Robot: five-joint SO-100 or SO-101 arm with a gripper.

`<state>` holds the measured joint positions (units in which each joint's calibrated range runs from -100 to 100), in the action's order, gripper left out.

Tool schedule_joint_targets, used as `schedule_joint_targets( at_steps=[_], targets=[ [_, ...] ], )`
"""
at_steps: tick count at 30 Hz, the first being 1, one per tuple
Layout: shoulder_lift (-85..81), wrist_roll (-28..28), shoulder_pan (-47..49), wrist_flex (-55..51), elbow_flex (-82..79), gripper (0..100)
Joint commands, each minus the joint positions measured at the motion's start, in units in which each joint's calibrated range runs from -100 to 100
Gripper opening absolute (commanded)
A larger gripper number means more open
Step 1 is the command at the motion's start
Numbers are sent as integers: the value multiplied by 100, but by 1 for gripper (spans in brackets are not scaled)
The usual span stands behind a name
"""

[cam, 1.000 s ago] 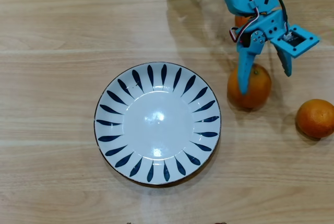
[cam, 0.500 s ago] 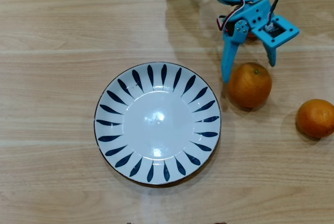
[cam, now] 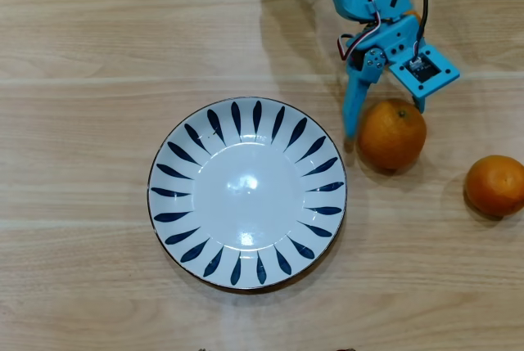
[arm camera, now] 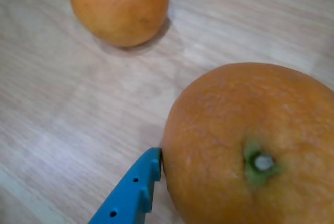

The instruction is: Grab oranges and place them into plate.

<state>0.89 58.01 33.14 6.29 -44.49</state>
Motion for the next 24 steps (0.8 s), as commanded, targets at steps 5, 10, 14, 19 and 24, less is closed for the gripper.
schedule_joint_targets(
  at_steps=[5, 10, 14, 19, 24],
  targets=[
    [790, 237, 122, 115, 977, 42],
    [917, 247, 154, 115, 1040, 41],
    [917, 253, 162, 115, 1049, 41],
    [883, 253, 154, 115, 1040, 32],
    [841, 211, 146, 115, 1040, 34]
  ],
)
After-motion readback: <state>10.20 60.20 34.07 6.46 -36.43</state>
